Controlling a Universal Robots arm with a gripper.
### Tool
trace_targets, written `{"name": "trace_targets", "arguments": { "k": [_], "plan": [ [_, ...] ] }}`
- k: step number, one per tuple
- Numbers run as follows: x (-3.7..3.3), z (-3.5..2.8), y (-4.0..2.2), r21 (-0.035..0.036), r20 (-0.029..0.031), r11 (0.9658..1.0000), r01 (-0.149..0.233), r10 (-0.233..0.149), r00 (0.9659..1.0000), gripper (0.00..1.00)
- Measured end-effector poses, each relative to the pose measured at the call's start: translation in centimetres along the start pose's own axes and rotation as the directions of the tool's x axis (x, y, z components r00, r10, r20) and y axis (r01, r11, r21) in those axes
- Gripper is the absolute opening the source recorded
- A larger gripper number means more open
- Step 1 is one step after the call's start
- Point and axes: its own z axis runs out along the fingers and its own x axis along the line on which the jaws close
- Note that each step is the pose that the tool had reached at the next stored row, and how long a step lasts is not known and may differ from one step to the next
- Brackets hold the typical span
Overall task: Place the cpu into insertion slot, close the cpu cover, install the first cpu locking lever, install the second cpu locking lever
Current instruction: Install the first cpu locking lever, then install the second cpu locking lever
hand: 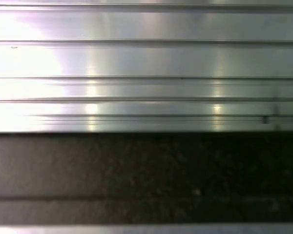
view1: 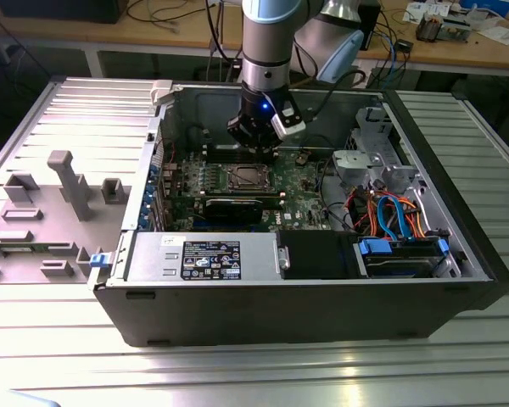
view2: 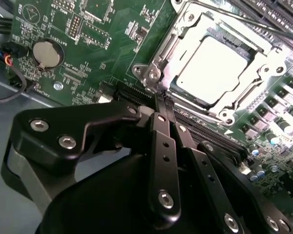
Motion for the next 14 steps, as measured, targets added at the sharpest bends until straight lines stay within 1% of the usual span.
{"name": "trace_targets", "arguments": {
  "k": [3, 14],
  "plan": [
    [0.0, 0.0, -0.19, 0.0006, 0.0, 1.0, 0.0, 0.0, 1.0, 0.11],
    [0.0, -0.01, -0.37, 0.0006, 0.0, 1.0, 0.0, 0.0, 1.0, 0.11]
  ]
}}
